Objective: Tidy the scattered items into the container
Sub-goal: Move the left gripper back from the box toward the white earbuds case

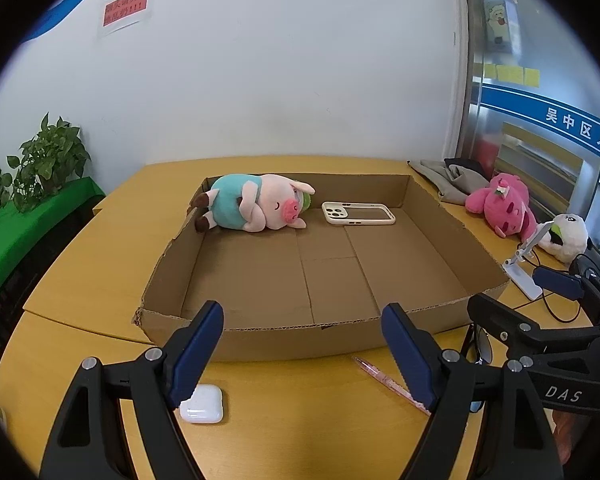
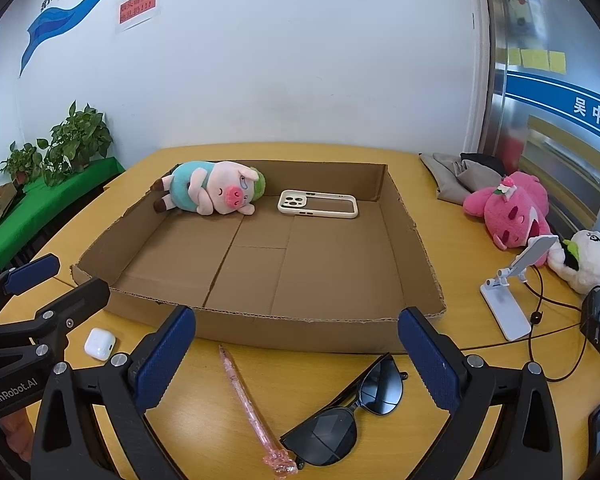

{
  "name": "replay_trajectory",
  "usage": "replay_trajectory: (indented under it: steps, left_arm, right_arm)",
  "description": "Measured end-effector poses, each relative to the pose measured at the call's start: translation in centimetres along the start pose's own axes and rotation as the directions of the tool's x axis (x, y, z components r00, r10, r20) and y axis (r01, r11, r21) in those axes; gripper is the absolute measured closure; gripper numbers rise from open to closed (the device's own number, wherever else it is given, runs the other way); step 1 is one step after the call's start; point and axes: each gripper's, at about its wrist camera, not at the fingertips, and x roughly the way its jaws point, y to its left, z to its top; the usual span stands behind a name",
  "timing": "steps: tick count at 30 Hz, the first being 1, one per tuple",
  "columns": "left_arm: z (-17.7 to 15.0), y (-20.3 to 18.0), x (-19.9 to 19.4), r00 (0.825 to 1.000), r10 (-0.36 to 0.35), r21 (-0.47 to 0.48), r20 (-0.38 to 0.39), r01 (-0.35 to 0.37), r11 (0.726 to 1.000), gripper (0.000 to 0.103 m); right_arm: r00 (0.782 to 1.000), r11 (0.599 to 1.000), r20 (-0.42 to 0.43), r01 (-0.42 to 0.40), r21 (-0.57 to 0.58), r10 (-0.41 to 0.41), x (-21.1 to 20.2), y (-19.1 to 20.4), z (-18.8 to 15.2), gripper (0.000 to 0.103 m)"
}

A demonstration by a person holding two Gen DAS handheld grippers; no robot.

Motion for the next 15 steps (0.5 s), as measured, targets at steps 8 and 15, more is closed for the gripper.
replay_trajectory:
  steps: [8,15]
  left_arm:
    - [-0.1,0.25,-0.13,1.0,0.002,-0.009,-0.004,-0.002,1.0,0.022]
    - [-0.31,0.65,0.04,1.0,0.005,-0.013,-0.02,-0.006,1.0,0.022]
  right_arm:
    - [1.0,1.0,-0.004,-0.008,-0.011,0.008,0.02,0.24,-0.21,0.0]
    - [1.0,1.0,-0.006,-0.004,0.013,0.004,0.17,-0.5,-0.53,0.0]
